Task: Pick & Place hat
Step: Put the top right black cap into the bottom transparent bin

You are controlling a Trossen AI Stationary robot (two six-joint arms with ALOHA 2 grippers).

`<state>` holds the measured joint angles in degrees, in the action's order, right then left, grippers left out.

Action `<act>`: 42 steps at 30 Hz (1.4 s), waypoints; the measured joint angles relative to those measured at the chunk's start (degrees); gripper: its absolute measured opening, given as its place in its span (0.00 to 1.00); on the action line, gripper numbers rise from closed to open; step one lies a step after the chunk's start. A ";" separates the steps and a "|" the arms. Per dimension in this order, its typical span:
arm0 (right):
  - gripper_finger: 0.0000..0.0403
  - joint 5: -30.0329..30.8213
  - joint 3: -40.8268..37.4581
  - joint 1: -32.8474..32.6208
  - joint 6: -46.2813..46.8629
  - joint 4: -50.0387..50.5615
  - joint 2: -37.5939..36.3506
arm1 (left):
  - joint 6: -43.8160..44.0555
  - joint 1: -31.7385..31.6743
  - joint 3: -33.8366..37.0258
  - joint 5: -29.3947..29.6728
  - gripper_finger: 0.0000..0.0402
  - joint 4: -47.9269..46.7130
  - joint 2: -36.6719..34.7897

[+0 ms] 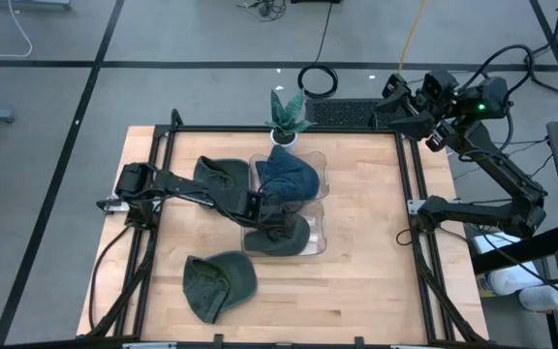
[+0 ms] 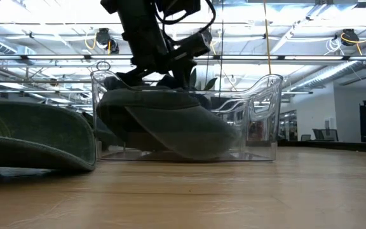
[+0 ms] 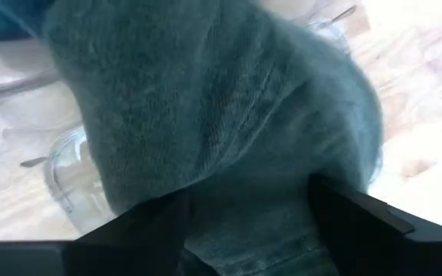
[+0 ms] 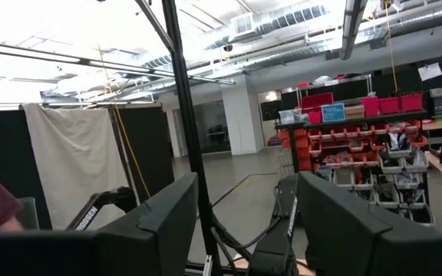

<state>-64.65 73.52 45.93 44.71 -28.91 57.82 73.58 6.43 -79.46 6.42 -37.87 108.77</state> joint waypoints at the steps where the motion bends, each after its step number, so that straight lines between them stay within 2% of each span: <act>1: 0.52 -0.06 0.00 0.00 -0.01 0.31 0.00 | 0.00 0.01 -0.06 -0.03 0.67 -0.06 0.47; 25: 0.52 -0.12 0.00 0.00 -0.85 1.26 0.00 | 0.61 -0.14 -0.40 0.97 0.67 -2.81 1.90; 28: 0.52 -0.15 0.00 -0.01 -0.85 1.30 0.00 | -1.87 0.19 -2.01 1.86 0.67 -2.26 1.41; 33: 0.52 -0.17 0.00 -0.02 -0.85 1.31 0.00 | -7.29 1.25 -6.30 7.08 0.67 -2.17 0.56; 42: 0.52 -0.16 0.00 -0.02 -0.85 1.32 -0.02 | -12.57 1.21 -9.17 6.05 0.67 -1.23 0.44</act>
<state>-64.81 73.52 45.91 43.86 -27.58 57.80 61.01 7.64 -88.63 12.48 -39.10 109.21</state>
